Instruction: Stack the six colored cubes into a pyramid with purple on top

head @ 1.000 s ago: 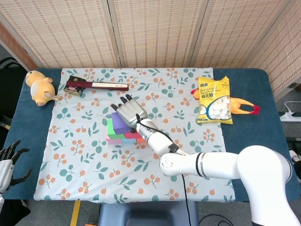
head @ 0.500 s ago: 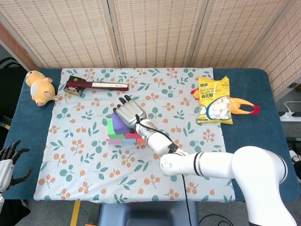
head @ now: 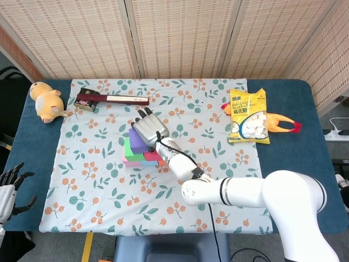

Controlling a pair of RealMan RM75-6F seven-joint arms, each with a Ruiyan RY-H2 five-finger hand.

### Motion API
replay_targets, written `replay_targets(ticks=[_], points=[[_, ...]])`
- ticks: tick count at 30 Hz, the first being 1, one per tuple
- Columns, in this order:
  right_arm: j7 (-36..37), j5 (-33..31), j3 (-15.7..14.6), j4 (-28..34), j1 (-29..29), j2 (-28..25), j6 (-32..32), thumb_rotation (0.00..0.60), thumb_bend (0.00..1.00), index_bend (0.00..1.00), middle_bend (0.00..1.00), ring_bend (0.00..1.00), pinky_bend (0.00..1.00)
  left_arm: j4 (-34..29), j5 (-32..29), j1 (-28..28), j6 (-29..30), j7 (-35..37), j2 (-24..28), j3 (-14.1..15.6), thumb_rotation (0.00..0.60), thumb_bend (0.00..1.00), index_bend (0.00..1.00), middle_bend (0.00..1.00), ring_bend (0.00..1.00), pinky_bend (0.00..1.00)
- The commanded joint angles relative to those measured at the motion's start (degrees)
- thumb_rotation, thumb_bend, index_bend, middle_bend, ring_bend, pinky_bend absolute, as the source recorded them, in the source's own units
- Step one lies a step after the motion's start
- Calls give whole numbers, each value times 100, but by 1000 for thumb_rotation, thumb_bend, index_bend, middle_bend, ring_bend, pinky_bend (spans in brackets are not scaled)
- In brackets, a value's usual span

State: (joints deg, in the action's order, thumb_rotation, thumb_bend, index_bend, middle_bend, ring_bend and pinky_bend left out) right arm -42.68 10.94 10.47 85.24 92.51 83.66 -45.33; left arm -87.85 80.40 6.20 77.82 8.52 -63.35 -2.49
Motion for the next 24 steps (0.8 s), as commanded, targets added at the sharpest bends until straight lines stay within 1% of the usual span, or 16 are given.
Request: replay_targets(ticks=[1,7,15,24], points=[[-92,-226,6,118,66,-45,-133,600,0,414,218,0,0,0,12,4,4,-3,-1,-1,600,330,232,0,0,77],[-290,-787,34,263,200,-102,-276,600,0,411,218,0,0,-11,27,0,12,-8,-4,8,600,331,232,0,0,77],[-493,-1053,7,288,294,-90,-314,600,0,410,218,0,0,-6,26,7,-1,-3,-13,7,600,331,232,0,0,77],[-662,-1187,31,267,359,-18,-368,600,0,410,218,0,0,15,20,1,-2,15,-22,11,600,331,232,0,0,76]])
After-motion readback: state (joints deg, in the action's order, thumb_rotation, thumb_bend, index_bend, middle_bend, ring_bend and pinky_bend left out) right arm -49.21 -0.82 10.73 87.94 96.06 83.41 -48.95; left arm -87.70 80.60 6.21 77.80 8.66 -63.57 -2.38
